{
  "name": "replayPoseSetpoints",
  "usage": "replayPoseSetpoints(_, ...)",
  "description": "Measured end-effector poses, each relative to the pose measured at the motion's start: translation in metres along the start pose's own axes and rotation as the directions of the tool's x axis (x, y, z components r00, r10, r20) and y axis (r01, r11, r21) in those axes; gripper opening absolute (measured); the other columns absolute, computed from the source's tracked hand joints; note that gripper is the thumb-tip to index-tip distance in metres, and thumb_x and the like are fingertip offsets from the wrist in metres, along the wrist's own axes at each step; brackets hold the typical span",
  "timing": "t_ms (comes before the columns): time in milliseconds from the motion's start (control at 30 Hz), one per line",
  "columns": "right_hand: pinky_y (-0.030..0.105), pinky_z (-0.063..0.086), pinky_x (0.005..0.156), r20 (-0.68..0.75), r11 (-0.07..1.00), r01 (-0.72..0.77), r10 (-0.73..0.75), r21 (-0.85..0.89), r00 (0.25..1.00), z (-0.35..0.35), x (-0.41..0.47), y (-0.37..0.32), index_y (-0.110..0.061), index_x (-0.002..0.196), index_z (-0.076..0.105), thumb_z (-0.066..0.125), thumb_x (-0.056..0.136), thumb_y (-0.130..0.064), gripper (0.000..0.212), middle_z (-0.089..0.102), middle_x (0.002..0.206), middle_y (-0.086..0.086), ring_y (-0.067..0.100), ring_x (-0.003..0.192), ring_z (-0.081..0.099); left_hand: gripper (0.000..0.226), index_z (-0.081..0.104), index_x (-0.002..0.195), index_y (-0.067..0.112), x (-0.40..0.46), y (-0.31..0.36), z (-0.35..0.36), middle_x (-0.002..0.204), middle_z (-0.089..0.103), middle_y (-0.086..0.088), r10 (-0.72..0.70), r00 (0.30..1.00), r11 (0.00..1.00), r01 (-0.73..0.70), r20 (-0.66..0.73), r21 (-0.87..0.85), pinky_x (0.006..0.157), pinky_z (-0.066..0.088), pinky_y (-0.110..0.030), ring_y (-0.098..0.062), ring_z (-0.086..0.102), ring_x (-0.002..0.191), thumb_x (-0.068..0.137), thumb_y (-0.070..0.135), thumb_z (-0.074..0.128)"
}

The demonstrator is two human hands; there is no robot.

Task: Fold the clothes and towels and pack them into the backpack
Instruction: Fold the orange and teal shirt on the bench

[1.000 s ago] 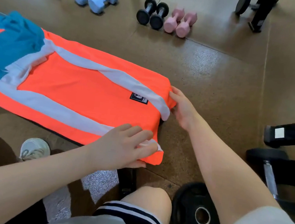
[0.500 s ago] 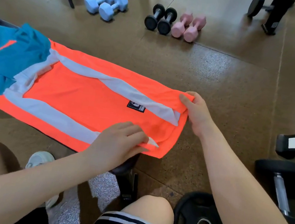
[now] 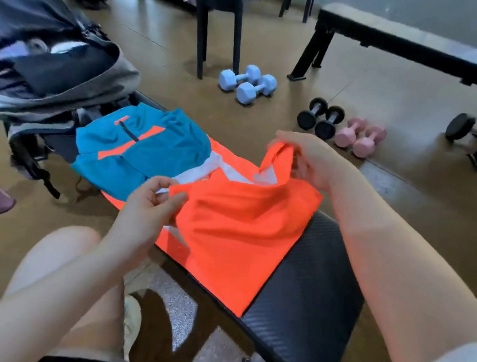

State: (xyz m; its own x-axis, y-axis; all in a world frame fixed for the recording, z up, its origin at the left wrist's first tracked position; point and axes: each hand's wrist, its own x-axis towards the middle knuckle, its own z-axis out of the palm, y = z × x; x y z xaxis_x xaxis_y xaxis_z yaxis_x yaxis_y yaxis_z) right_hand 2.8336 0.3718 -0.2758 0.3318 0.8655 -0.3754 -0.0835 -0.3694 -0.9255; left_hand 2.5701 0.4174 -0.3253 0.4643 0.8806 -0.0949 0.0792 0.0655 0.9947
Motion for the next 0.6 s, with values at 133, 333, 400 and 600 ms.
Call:
replayPoseSetpoints(133,0.017,0.044,0.051,0.124,0.995,0.006,0.006,-0.098,0.992,0.037,0.045,-0.008,-0.017,0.088,0.062,0.038,0.088,-0.009,0.025,0.063,0.075,-0.004,0.005,0.068,0.063,0.017,0.055,0.09,0.023,0.032,0.0,-0.051,0.063,0.045,-0.006,-0.048,0.999,0.998,0.048,-0.006,-0.034,0.042,0.037,-0.013,-0.003,0.043,0.041,0.091,0.006,0.052)
replayPoseSetpoints(333,0.012,0.039,0.053,0.053,0.844,0.254,-0.26,-0.472,0.964,0.085,0.114,-0.039,-0.017,0.073,0.061,0.055,0.084,0.002,0.023,0.057,0.06,-0.006,-0.001,0.052,0.048,0.041,0.074,0.083,0.029,0.076,0.001,-0.109,0.084,0.07,0.008,-0.024,0.988,0.991,0.044,0.152,-0.127,0.07,0.049,-0.018,-0.008,0.059,0.076,0.092,0.002,0.045)
replayPoseSetpoints(400,0.015,0.043,0.053,0.106,0.945,0.269,-0.253,-0.186,0.962,0.1,0.141,-0.054,-0.015,0.08,0.06,0.052,0.089,-0.001,0.019,0.058,0.056,-0.011,0.001,0.052,0.052,0.046,0.075,0.069,0.026,0.093,0.003,-0.128,0.07,0.068,0.006,-0.026,0.997,0.981,0.04,0.073,-0.191,0.061,0.046,-0.014,-0.005,0.056,0.066,0.09,-0.003,0.045)
replayPoseSetpoints(600,0.024,0.036,0.057,0.034,0.919,0.091,-0.084,-0.383,0.996,0.153,0.236,-0.029,-0.013,0.089,0.06,0.055,0.091,-0.015,0.006,0.052,0.074,0.004,0.014,0.066,0.047,0.026,0.068,0.061,0.023,0.147,-0.024,-0.187,0.069,0.061,0.005,-0.119,0.99,0.961,0.135,-0.08,0.243,0.06,0.038,-0.025,-0.009,0.05,0.064,0.075,0.04,0.052)
